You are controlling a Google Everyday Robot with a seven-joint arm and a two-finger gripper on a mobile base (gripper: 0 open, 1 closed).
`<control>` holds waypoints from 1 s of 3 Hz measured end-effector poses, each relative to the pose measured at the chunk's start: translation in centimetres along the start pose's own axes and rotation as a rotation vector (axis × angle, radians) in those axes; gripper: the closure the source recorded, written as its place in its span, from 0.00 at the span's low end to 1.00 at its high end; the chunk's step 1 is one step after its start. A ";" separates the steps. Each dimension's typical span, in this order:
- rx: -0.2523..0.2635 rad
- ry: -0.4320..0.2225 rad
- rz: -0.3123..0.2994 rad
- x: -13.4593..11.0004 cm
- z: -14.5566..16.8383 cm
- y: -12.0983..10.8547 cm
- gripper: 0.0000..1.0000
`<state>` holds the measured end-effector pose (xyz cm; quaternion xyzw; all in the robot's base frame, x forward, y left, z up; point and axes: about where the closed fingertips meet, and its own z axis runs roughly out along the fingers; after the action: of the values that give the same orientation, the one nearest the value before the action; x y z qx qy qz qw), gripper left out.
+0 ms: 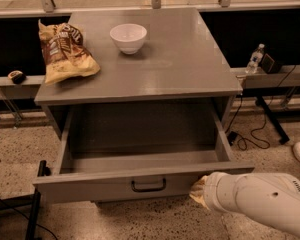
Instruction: Close top drawer
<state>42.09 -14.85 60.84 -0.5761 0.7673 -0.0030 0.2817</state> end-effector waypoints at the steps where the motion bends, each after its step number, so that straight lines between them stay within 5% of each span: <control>1: 0.106 -0.089 -0.001 -0.5 2.5 -2.4 1.00; 2: 0.166 -0.123 0.004 -1.2 2.6 -3.8 1.00; 3: 0.166 -0.122 0.004 -1.2 2.6 -3.8 1.00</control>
Offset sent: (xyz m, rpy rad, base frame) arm 0.0285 0.0044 -0.0106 0.0527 -0.1055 -0.0152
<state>46.79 -14.20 60.45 -0.5485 0.7468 -0.0308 0.3748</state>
